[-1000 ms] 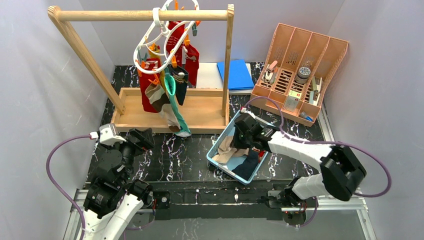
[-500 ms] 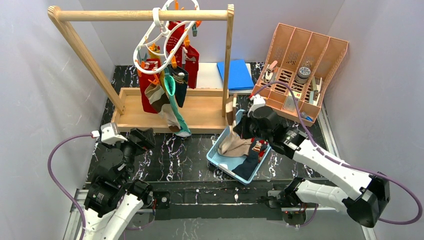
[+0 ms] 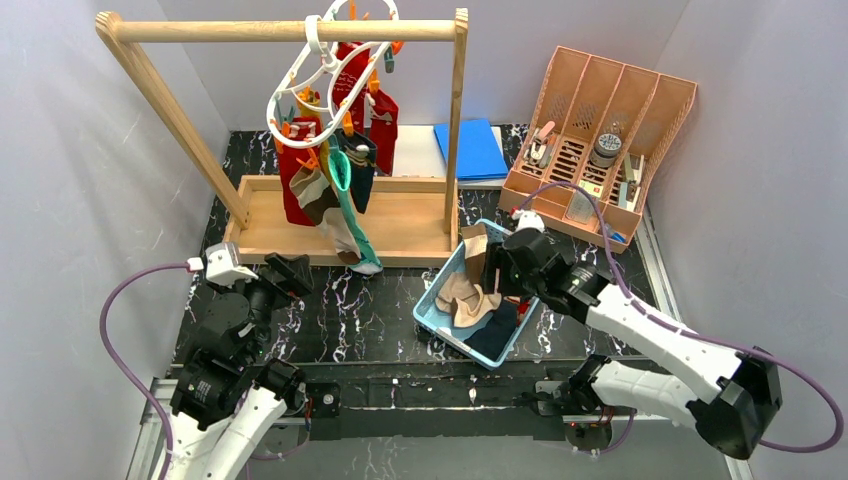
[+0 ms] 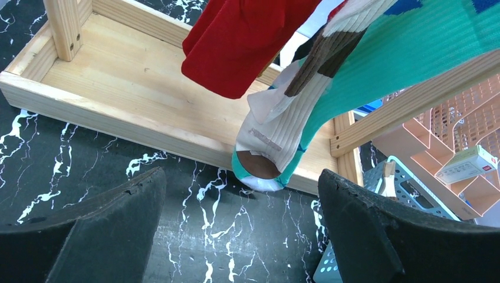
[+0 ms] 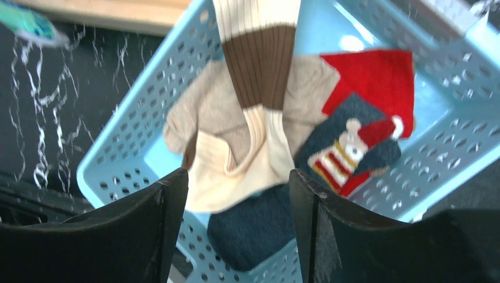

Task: Clip the socks to the hanger
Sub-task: Pick up the sock from the bin.

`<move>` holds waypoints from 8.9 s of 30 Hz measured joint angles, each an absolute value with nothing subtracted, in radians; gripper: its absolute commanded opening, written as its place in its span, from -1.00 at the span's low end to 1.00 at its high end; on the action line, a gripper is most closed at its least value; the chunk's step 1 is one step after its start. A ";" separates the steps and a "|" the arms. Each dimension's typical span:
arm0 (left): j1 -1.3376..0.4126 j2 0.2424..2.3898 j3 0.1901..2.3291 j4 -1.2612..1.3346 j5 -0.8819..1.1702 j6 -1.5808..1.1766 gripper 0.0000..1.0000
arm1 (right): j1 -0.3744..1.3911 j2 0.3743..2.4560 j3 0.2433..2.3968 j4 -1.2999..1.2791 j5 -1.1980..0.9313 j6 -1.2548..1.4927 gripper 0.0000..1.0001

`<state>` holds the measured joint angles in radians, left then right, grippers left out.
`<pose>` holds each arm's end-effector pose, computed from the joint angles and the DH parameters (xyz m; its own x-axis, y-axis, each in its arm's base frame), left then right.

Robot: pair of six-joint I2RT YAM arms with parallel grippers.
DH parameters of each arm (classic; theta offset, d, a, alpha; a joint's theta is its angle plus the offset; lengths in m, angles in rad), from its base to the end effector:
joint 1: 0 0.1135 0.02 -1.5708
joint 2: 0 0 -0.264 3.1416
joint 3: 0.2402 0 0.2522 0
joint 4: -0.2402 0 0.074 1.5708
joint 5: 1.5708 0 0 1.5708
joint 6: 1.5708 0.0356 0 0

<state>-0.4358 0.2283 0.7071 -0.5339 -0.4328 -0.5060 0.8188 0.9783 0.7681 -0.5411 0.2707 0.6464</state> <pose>0.0596 -0.0113 0.3335 -0.0454 -0.4642 -0.8846 -0.0211 0.8857 -0.4637 0.1462 0.1423 0.2661 -0.7157 0.0845 -0.6933 -0.1743 0.9396 0.2945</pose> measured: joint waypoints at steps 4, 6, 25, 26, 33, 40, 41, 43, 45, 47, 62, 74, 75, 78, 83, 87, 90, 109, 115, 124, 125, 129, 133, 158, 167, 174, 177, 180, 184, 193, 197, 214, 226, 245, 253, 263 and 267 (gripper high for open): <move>-0.436 0.230 0.706 -0.527 -0.429 -0.506 0.97 | 0.757 1.059 0.806 -0.455 0.259 0.599 0.46; -0.436 0.233 0.706 -0.524 -0.426 -0.505 0.97 | 0.693 1.075 0.783 -0.373 0.212 0.567 0.43; -0.436 0.234 0.698 -0.511 -0.403 -0.493 0.97 | 0.455 1.346 0.706 0.087 -0.112 0.471 0.19; -0.436 0.234 0.698 -0.510 -0.403 -0.493 0.97 | 0.454 1.361 0.702 0.095 -0.113 0.472 0.18; -0.436 0.238 0.698 -0.509 -0.400 -0.491 0.97 | 0.454 1.447 0.690 0.153 -0.116 0.504 -0.16; -0.436 0.239 0.698 -0.509 -0.401 -0.491 0.97 | 0.454 1.441 0.689 0.177 -0.116 0.516 -0.84; -0.436 0.239 0.698 -0.509 -0.402 -0.490 0.97 | 0.454 1.429 0.689 0.176 -0.117 0.514 -0.94; -0.436 0.238 0.699 -0.510 -0.405 -0.489 0.97 | 0.454 1.385 0.688 0.170 -0.123 0.506 -0.97; -0.436 0.234 0.701 -0.515 -0.406 -0.483 0.97 | 0.454 1.317 0.688 0.152 -0.130 0.492 -0.97; -0.436 0.228 0.708 -0.524 -0.407 -0.477 0.97 | 0.460 1.245 0.689 0.128 -0.134 0.477 -0.97; -0.436 0.245 0.879 -0.427 -0.251 -0.448 0.97 | 0.533 0.721 0.862 -0.186 -0.424 0.279 -0.97; -0.436 0.523 0.905 -0.007 0.345 -0.553 0.87 | 0.533 0.797 0.976 0.076 -0.752 0.393 -0.97; -0.436 0.536 0.895 0.041 0.379 -0.573 0.84 | 0.533 0.813 0.978 0.113 -0.768 0.416 -0.97; -0.436 0.575 0.867 0.179 0.453 -0.637 0.77 | 0.533 0.864 0.981 0.217 -0.791 0.479 -0.97; -0.436 0.663 0.821 0.398 0.548 -0.760 0.53 | 0.533 0.912 0.980 0.361 -0.796 0.575 -0.97; -0.444 0.739 0.818 0.501 0.598 -0.817 0.38 | 0.543 0.923 0.964 0.502 -0.796 0.628 -0.97; -0.460 0.776 0.818 0.540 0.628 -0.836 0.37 | 0.574 0.940 0.950 0.581 -0.790 0.635 -0.97; -0.490 0.752 0.820 0.574 0.680 -0.839 0.33 | 0.794 1.040 0.945 0.683 -0.677 0.443 -0.97; -0.493 0.703 0.802 0.569 0.685 -0.834 0.39 | 0.794 0.994 0.906 0.678 -0.623 0.400 -0.97; -0.501 0.704 0.798 0.577 0.693 -0.834 0.41 | 0.794 0.984 0.882 0.695 -0.605 0.407 -0.97; -0.502 0.709 0.798 0.579 0.693 -0.834 0.40 | 0.795 0.987 0.878 0.702 -0.605 0.414 -0.97; -0.504 0.728 0.800 0.586 0.692 -0.834 0.38 | 0.801 1.000 0.869 0.719 -0.605 0.432 -0.97; -0.507 0.757 0.816 0.599 0.692 -0.839 0.32 | 0.807 1.008 0.869 0.730 -0.605 0.441 -0.97; -0.518 0.664 0.813 0.350 0.771 -0.419 -1.00 | 0.832 0.949 0.952 0.270 -0.597 0.332 0.33; -0.528 0.574 0.875 -0.062 0.848 0.128 -1.00 | 0.832 1.013 1.446 -0.258 -0.505 0.207 0.34; -0.528 0.583 0.926 -0.266 0.853 0.372 -1.00 | 0.847 1.251 1.525 -0.544 -0.566 0.187 0.27; -0.528 0.579 0.927 -0.286 0.853 0.392 -1.00 | 0.909 1.286 1.559 -0.568 -0.576 0.206 0.16; -0.528 0.578 0.927 -0.294 0.853 0.394 -1.00 | 0.971 1.326 1.612 -0.568 -0.549 0.213 0.13; -0.528 0.570 0.927 -0.295 0.853 0.394 -1.00 | 1.018 1.368 1.629 -0.574 -0.501 0.213 0.11; -0.528 0.566 0.927 -0.301 0.853 0.401 -1.00 | 1.079 1.408 1.633 -0.596 -0.411 0.210 0.22; -0.528 0.564 0.927 -0.302 0.853 0.401 -1.00 | 1.081 1.379 1.620 -0.576 -0.362 0.218 0.23; -0.528 0.554 0.945 -0.319 0.853 0.409 -1.00 | 1.081 1.334 1.612 -0.552 -0.289 0.226 0.21; -0.528 0.558 0.951 -0.319 0.850 0.411 -1.00 | 1.095 1.343 1.606 -0.582 -0.295 0.199 0.23; -0.528 0.560 0.951 -0.320 0.849 0.413 -1.00 | 1.095 1.286 1.557 -0.464 -0.271 0.210 0.29; -0.528 0.560 0.951 -0.320 0.849 0.416 -1.00 | 1.095 1.322 1.557 -0.474 -0.301 0.203 0.27; -0.528 0.560 0.951 -0.322 0.849 0.418 -1.00 | 1.102 1.337 1.557 -0.498 -0.302 0.197 0.27; -0.528 0.560 0.951 -0.322 0.848 0.419 -1.00 | 1.102 1.329 1.554 -0.492 -0.298 0.198 0.28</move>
<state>-0.5278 0.5598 0.9508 -0.3218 0.8478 0.4187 1.1019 1.3293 1.5543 -0.4923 -0.2981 0.1982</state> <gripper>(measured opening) 0.020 0.633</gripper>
